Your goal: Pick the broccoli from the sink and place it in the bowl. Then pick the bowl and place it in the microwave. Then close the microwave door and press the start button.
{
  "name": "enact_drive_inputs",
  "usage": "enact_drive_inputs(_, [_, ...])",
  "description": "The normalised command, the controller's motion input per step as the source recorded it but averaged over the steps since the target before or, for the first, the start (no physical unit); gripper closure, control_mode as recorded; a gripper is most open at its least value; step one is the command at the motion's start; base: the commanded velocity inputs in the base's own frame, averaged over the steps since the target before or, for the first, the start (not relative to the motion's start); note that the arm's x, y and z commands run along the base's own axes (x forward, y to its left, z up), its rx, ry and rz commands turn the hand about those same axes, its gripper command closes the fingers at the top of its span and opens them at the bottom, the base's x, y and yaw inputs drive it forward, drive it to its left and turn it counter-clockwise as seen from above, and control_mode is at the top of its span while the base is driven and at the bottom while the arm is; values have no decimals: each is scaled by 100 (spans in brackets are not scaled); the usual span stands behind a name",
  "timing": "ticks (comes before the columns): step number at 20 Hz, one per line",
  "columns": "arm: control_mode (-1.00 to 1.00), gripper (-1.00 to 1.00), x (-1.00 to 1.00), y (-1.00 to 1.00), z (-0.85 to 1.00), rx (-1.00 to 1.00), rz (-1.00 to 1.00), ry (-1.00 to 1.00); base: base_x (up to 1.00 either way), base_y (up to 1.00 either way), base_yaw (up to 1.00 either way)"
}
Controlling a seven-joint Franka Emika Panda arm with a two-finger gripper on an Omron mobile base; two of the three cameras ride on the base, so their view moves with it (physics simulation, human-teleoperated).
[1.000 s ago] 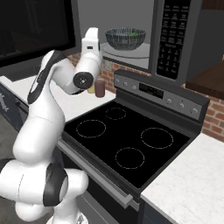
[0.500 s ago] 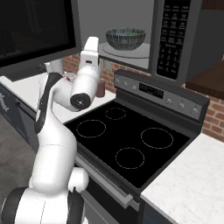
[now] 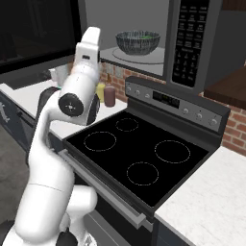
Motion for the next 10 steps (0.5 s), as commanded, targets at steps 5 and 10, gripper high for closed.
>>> enact_drive_inputs(5, [-100, -100, -78, 13, 41, -4, 0, 37, 0, 0, 0])
enact_drive_inputs(10, [-100, -100, -86, 34, -12, 0, 0, 4, 0, 0, 0])
